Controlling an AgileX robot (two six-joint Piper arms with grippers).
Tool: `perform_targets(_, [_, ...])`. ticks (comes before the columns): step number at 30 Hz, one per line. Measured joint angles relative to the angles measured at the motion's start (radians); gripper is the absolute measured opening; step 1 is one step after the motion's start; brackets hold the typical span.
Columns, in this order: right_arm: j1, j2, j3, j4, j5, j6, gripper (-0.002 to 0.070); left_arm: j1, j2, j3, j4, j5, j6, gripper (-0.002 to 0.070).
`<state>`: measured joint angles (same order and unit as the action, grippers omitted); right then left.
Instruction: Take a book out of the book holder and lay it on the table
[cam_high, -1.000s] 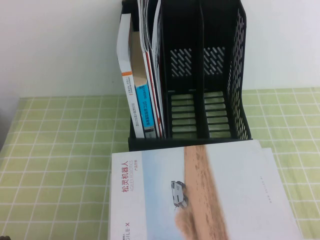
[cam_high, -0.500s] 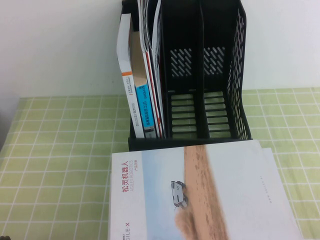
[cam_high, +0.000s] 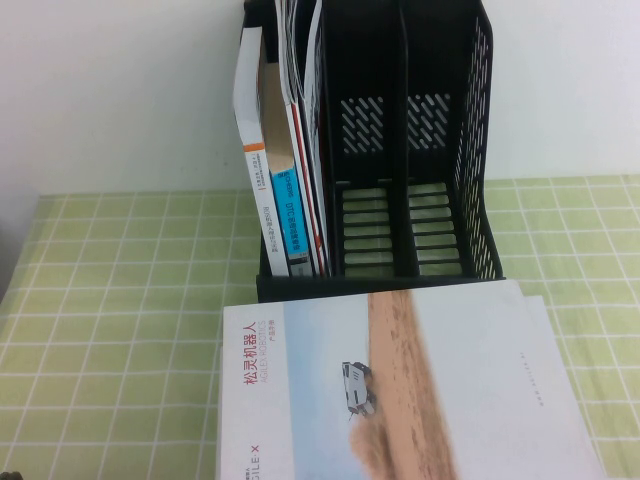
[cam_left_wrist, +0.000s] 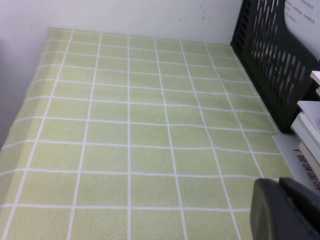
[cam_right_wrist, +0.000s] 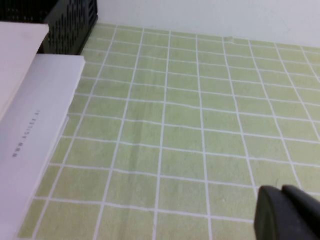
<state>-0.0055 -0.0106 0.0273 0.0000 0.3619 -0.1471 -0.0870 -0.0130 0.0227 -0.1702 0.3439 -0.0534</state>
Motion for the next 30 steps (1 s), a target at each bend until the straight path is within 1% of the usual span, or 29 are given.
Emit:
perform_targets(7, [0.0, 0.0, 0.0, 0.0, -0.021, 0.0, -0.0002, 0.0, 0.0, 0.0, -0.002, -0.006, 0.004, -0.0003])
perform_targets(10, [0.0, 0.0, 0.0, 0.0, -0.077, 0.0, -0.0002, 0.0, 0.0, 0.0, -0.002, -0.026, 0.011, -0.0003])
perform_targets(17, [0.0, 0.0, 0.0, 0.005, -0.317, 0.0, -0.0002, 0.0, 0.0, 0.002, -0.002, -0.171, 0.012, -0.0003])
perform_targets(21, [0.0, 0.0, 0.0, 0.007, -0.453, 0.0, -0.0002, 0.0, 0.0, 0.002, -0.031, -0.294, -0.046, -0.0003])
perform_targets(23, [0.0, 0.0, 0.0, 0.007, -0.513, 0.003, -0.0002, 0.0, 0.0, 0.002, -0.059, -0.327, -0.069, -0.0003])
perform_targets(27, [0.0, 0.0, 0.0, 0.013, -0.628, 0.044, -0.0002, 0.0, 0.0, 0.002, -0.077, -0.351, -0.086, -0.0003])
perform_targets(30, [0.0, 0.0, 0.0, 0.013, -0.739, 0.108, -0.0002, 0.0, 0.0, 0.002, -0.097, -0.395, -0.114, -0.0003])
